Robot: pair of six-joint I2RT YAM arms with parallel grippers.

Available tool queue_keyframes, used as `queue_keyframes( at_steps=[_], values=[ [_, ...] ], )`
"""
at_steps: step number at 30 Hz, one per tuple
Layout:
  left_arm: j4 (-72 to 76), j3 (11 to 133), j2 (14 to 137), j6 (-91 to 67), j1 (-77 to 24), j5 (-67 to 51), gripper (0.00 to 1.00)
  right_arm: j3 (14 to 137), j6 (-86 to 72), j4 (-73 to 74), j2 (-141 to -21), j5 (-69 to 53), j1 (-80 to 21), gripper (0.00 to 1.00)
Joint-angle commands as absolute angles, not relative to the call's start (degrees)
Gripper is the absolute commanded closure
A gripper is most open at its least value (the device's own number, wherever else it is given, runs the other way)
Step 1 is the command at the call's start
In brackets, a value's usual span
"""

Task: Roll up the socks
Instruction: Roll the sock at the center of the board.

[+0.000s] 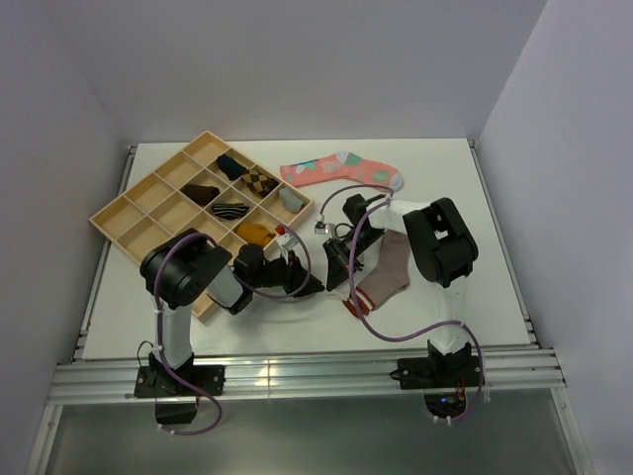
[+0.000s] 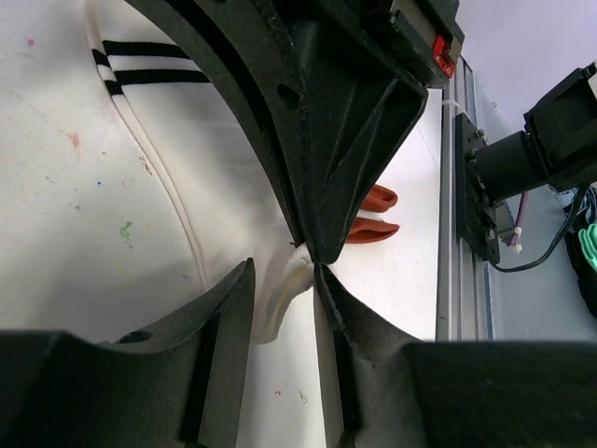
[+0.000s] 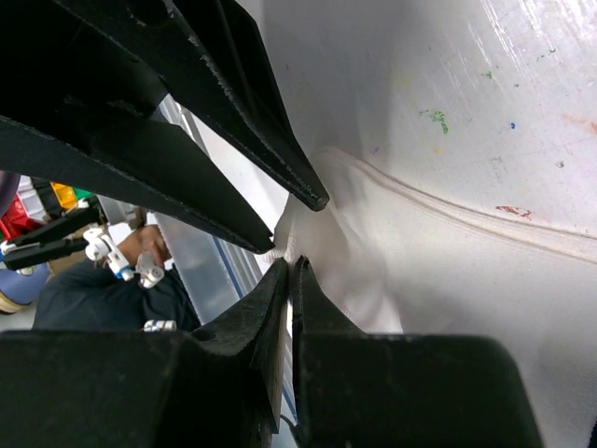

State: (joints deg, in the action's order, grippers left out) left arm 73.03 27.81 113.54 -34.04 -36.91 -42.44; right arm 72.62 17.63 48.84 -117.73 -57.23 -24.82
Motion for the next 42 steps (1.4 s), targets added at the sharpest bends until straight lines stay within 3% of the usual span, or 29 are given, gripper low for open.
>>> queue_keyframes(
  at_steps=[1, 12, 28, 34, 39, 42],
  values=[
    [75.41, 28.30, 114.26, -32.61, -37.09, -44.47, 0.64, 73.21, 17.75, 49.48, -118.48, -57.66, -24.08, 1.00],
    [77.17, 28.74, 115.84, -33.84, -37.26, -45.26, 0.60, 73.21, 17.67, 49.13, -118.74, -57.39, -24.00, 1.00],
    [71.81, 31.38, 116.54, -31.82, -38.41, -43.86, 0.63, 73.30, 17.40, 48.78, -118.48, -57.13, -23.99, 1.00],
    [71.45, 31.73, 117.07, -31.81, -38.41, -44.03, 0.74, 73.39, 17.14, 48.52, -118.65, -57.13, -23.91, 1.00],
    [71.02, 31.38, 116.63, -31.99, -38.50, -43.51, 0.98, 73.13, 16.35, 47.46, -117.86, -55.81, -23.99, 1.00],
    [67.87, 31.03, 114.88, -30.94, -38.76, -41.84, 1.00, 73.13, 15.74, 46.85, -117.16, -54.50, -23.91, 0.90]
  ],
)
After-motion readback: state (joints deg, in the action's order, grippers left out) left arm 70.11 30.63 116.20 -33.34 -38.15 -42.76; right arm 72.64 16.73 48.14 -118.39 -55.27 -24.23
